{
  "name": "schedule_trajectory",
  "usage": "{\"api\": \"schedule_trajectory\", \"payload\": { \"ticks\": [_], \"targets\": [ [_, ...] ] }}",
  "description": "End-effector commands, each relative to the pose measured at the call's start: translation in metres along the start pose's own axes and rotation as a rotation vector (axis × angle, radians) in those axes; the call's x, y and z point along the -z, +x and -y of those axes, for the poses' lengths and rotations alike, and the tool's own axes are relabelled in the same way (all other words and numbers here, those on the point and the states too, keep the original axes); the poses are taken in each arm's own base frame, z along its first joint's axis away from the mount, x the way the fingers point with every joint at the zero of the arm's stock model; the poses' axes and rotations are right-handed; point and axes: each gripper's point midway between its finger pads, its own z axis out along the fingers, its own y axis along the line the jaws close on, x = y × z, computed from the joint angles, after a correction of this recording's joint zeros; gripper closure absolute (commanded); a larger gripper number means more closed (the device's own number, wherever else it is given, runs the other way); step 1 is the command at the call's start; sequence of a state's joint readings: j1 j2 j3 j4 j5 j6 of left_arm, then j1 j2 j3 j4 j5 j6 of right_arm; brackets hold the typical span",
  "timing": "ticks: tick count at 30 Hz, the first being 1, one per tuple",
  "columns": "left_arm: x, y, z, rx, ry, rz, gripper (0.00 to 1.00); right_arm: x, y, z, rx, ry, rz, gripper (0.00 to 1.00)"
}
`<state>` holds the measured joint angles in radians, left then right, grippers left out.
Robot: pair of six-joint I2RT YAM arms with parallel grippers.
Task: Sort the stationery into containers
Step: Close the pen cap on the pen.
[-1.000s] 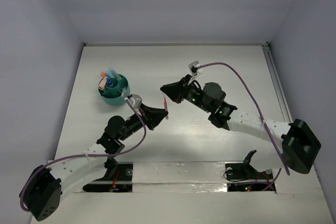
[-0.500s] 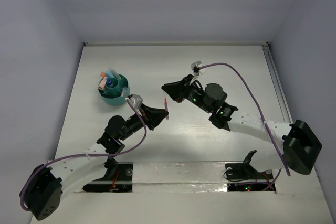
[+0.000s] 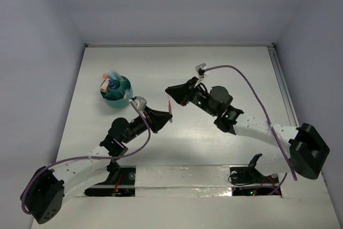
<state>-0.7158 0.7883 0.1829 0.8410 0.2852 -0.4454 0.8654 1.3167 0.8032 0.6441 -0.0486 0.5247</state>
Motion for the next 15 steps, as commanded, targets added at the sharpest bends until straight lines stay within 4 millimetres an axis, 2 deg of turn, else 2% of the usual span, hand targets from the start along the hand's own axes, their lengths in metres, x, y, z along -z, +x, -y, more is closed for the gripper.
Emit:
{"api": "schedule_trajectory", "payload": {
  "ticks": [1,6,15],
  "targets": [
    [-0.005,-0.02,0.008,-0.031,0.035,0.058,1.0,0.003,-0.027,-0.024,-0.001,-0.068,0.087,1.0],
    [-0.005,-0.019,0.009,-0.028,0.036,0.057,1.0,0.002,-0.029,-0.026,0.005,-0.076,0.085,1.0],
    [-0.004,-0.023,0.009,-0.032,0.029,0.071,1.0,0.003,-0.018,-0.021,0.001,-0.071,0.059,1.0]
  ]
}}
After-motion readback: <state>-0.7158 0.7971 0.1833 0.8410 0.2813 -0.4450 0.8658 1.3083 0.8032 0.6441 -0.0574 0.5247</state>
